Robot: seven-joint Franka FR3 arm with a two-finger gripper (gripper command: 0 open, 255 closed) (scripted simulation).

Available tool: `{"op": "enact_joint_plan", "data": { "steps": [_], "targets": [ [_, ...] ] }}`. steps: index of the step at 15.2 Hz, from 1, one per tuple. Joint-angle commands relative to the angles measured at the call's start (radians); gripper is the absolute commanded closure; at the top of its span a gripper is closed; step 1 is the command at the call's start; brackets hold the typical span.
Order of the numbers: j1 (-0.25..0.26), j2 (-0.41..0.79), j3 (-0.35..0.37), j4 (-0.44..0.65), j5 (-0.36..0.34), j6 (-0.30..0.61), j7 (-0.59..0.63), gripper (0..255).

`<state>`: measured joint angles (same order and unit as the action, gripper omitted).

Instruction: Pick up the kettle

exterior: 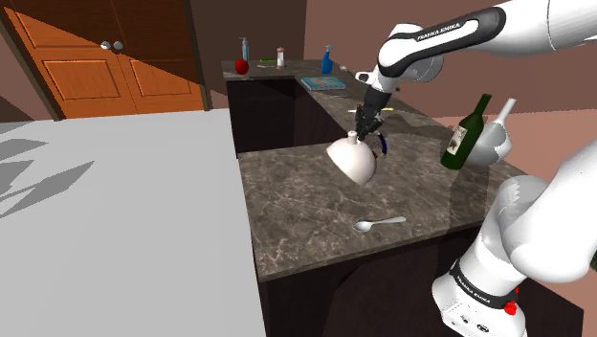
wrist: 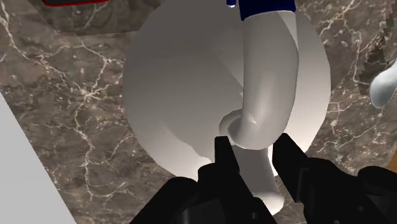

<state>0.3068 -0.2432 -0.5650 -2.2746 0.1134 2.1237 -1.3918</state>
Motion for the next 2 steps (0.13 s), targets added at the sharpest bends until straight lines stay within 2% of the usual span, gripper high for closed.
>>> {"op": "enact_joint_plan", "data": {
  "steps": [1,2],
  "targets": [
    [-0.001,-0.007,0.003,0.012,-0.004,-0.015,0.007,255],
    [-0.001,-0.007,0.003,0.012,-0.004,-0.015,0.007,255]
  ]
}}
